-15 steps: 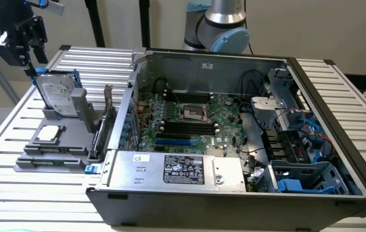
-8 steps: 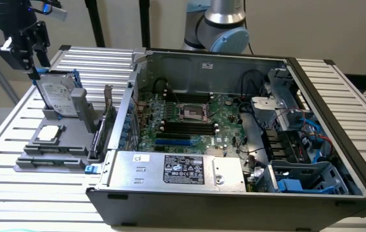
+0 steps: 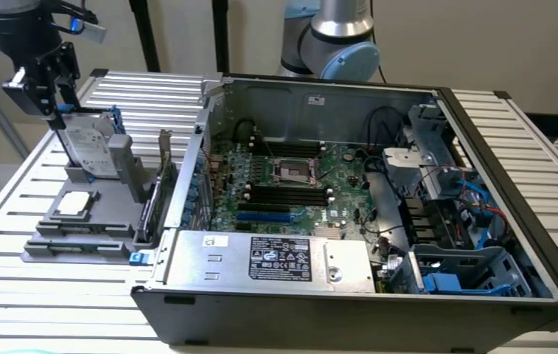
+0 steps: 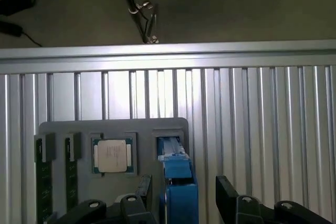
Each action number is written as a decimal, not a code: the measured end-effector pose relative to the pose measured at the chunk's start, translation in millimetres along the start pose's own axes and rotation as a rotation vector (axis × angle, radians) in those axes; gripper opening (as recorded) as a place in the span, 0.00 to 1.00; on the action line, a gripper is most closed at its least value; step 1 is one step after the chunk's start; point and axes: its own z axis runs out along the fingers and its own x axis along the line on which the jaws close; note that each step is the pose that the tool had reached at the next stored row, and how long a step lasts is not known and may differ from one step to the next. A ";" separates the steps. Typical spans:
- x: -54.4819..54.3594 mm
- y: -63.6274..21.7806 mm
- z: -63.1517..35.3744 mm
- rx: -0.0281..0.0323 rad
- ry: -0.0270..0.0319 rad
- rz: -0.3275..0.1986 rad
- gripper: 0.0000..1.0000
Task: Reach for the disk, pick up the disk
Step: 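Pick up the disk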
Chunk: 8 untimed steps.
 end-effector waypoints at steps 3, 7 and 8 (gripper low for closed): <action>0.1 1.1 5.5 0.0006 0.0000 0.000 0.60; 0.2 1.4 11.0 0.0012 -0.0001 0.000 0.60; 0.2 1.5 11.8 0.0012 -0.0001 0.000 0.60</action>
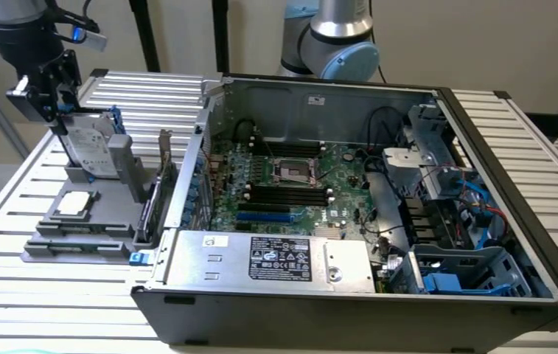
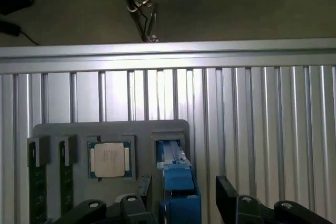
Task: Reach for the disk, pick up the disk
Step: 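Pick up the disk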
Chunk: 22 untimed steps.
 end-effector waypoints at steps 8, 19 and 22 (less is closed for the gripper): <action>0.0 0.5 2.0 0.0073 -0.0007 -0.006 0.60; 0.1 0.8 3.0 0.0107 -0.0006 -0.016 0.58; 0.2 1.3 4.0 0.0118 -0.0007 -0.019 0.51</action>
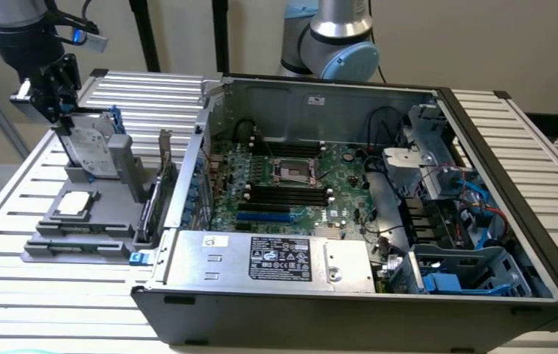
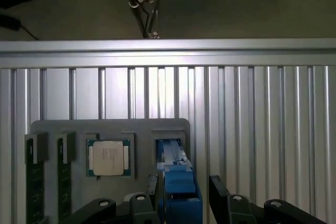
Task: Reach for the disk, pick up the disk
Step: 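Pick up the disk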
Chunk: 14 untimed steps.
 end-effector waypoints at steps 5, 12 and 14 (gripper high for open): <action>0.0 0.3 0.5 0.0000 0.0002 -0.005 0.48; 0.1 0.2 0.6 0.0002 0.0001 -0.009 0.41; 0.7 0.3 0.6 0.0001 0.0003 -0.009 0.39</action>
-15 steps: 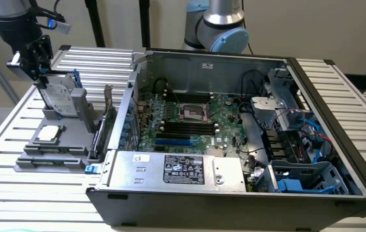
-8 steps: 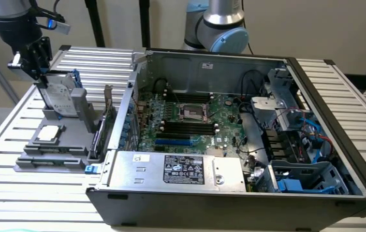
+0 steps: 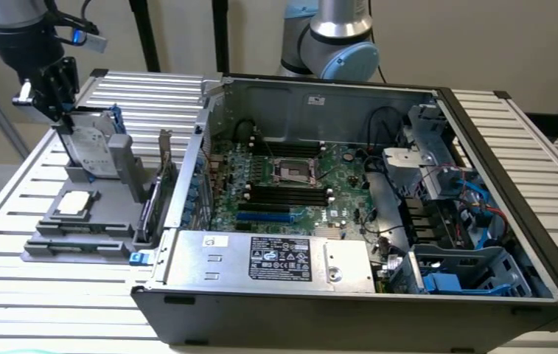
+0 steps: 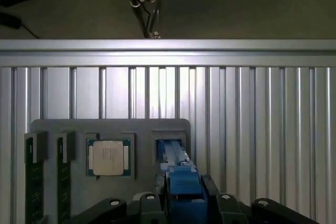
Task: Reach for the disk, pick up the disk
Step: 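Pick up the disk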
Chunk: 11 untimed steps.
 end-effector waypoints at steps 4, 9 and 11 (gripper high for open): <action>2.4 0.0 -0.1 -0.0001 -0.0001 0.000 0.33; 7.5 -0.1 -0.1 -0.0001 -0.0059 0.000 0.33; 9.5 -0.1 -0.1 -0.0002 -0.0099 0.000 0.33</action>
